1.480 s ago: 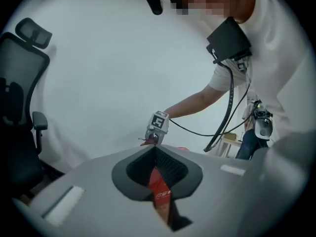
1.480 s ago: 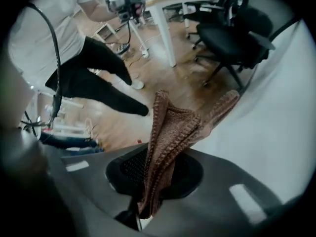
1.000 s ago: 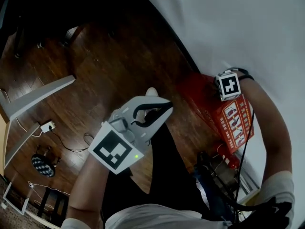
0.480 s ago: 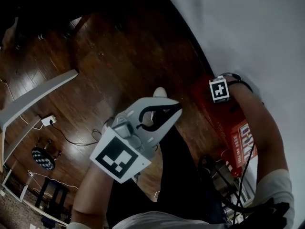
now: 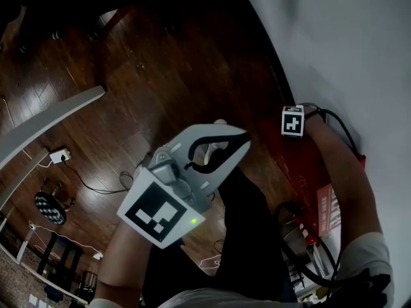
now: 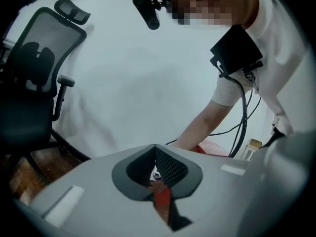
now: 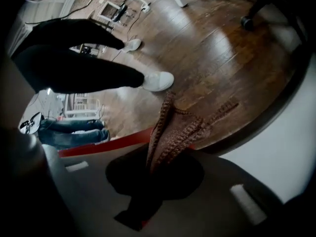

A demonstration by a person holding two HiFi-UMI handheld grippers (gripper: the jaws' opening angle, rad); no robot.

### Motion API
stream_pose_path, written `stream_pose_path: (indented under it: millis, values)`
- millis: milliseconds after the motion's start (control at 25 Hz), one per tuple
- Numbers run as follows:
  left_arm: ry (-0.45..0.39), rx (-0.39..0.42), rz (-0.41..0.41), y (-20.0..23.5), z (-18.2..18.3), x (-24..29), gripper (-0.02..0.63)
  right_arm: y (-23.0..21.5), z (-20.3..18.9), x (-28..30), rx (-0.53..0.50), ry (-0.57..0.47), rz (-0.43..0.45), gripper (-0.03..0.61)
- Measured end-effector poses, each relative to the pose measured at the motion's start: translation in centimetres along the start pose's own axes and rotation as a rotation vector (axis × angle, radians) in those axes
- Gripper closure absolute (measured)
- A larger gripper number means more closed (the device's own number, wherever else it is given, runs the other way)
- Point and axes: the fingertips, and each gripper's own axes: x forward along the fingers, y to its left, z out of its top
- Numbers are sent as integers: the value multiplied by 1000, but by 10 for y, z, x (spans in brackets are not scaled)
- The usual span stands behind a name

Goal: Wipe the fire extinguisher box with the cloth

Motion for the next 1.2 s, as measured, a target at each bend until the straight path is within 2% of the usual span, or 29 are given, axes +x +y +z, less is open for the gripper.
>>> stream_pose_path:
  millis: [200,280,400,480,640,760,880,1040,1120,1200]
  values:
    - [-20,43,-43,-23,16,-26,614,-1,37,-81,206,-262,-128,526]
    - [-29,74,-79,-38,28,-46,614,13,42,-126,300,-314,-183,526]
    - [-28,162,-139,-65,46,-81,614,49,45,-197,434,-402,-323,526]
    - [-32,246,-187,-85,62,-107,614,86,49,-249,544,-520,-433,526]
    - [-71,427,-307,-135,101,-168,614,221,59,-345,816,-891,-643,526]
    - [-43,470,-393,-178,112,-217,614,350,77,-373,1017,-1129,-746,525]
    - [-6,479,-493,-227,121,-260,614,471,92,-355,1229,-1209,-807,525]
    - [47,556,-602,-292,120,-308,614,605,119,-322,1501,-1393,-878,525]
    - [58,548,-607,-324,105,-336,614,659,139,-309,1547,-1452,-915,525]
    - [54,552,-603,-361,89,-361,614,708,159,-302,1530,-1508,-949,525]
